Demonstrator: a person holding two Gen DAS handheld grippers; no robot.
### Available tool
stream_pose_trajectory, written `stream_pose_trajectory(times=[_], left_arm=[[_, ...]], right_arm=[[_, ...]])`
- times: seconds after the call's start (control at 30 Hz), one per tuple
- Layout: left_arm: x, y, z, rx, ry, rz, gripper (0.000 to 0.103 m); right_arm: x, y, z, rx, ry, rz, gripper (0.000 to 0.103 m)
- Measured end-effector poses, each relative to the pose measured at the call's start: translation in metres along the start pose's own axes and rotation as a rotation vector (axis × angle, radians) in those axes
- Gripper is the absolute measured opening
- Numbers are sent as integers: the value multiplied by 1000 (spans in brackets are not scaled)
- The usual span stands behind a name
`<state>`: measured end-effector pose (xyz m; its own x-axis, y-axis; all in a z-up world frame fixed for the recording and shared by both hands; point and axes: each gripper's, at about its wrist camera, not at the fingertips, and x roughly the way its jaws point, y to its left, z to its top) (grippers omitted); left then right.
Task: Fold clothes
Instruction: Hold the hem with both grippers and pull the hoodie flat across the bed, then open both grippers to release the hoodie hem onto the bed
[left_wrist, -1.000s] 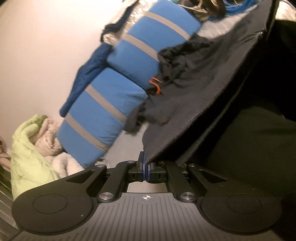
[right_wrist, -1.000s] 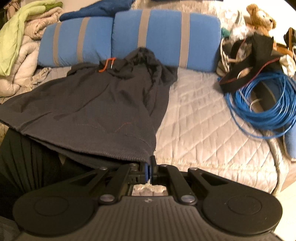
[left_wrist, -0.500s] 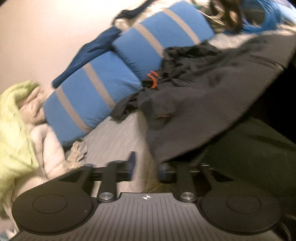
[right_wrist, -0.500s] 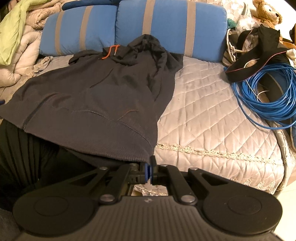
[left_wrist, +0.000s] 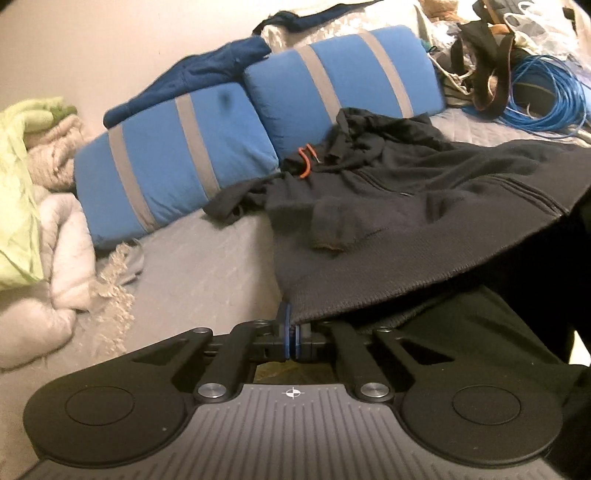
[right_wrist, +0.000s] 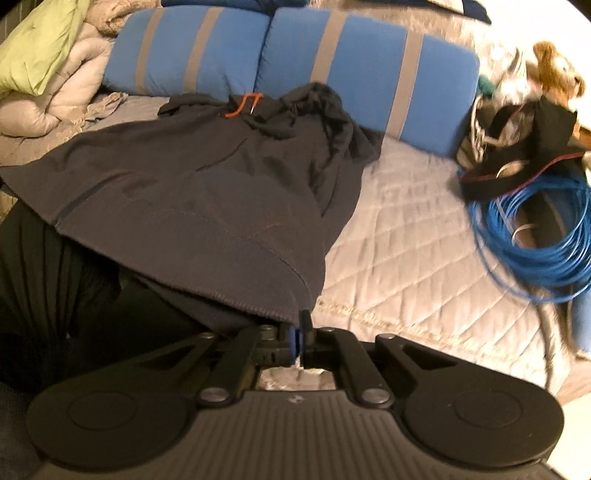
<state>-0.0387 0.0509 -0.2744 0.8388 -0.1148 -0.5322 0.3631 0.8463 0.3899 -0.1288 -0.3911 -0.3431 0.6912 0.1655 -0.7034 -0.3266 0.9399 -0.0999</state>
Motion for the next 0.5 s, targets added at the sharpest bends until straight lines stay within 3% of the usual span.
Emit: stream_pose_trajectory(times=[0.23, 0.5], left_arm=[[-19, 12, 11, 11, 7, 3, 4], [-17, 9, 0, 63, 102, -44, 4]], right_arm=[[-26, -11, 14, -3, -35, 15, 1], [-20, -9, 5, -31, 45, 65, 1]])
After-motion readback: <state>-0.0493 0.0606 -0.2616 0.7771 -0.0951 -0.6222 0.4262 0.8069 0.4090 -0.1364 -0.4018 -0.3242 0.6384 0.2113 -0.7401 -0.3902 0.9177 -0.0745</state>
